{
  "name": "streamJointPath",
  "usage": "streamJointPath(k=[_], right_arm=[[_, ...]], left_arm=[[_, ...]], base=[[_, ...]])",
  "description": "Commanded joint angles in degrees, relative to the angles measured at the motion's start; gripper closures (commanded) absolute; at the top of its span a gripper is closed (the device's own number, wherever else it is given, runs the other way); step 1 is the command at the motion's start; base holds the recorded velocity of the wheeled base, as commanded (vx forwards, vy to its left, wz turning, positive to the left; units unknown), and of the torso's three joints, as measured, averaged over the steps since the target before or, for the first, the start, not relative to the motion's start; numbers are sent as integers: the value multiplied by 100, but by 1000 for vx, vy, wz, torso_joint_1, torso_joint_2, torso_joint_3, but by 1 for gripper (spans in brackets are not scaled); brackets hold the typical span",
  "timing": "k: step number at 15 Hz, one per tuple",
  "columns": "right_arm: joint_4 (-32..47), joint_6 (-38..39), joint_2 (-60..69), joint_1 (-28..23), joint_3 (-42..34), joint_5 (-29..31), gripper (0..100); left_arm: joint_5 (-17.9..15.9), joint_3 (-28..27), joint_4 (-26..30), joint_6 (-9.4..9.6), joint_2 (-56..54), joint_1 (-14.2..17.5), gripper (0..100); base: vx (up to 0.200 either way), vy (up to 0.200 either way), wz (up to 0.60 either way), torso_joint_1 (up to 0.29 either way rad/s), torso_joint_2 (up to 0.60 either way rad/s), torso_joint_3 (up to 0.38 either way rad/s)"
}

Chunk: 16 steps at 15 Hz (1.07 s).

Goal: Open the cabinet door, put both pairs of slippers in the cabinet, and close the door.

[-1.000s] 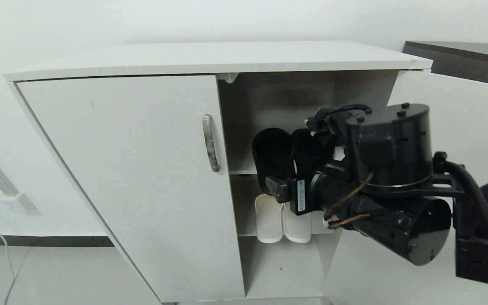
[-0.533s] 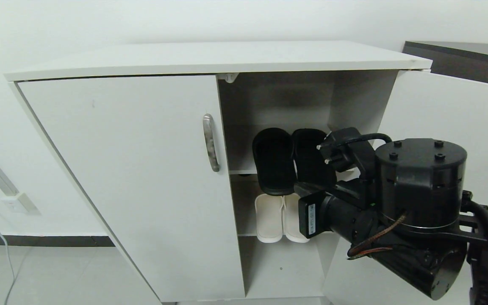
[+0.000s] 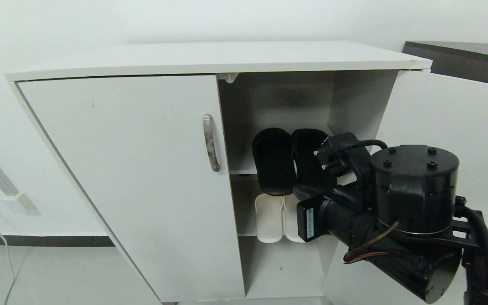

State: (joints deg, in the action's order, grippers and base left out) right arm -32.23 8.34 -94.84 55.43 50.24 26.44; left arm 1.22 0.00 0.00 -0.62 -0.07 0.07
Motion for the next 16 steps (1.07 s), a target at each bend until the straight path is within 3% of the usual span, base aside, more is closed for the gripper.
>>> streamJointPath(k=[1, 16], right_arm=[[-2, 1, -52, 3, -5, 10, 100], [-11, -96, -149, -182, -242, 19, 100]], left_arm=[[1, 0, 0, -8, 7, -7, 100], [-8, 0, 0, 1, 7, 1, 100]], base=[[-200, 0, 0, 2, 2, -2], [-200, 0, 0, 3, 0, 3]])
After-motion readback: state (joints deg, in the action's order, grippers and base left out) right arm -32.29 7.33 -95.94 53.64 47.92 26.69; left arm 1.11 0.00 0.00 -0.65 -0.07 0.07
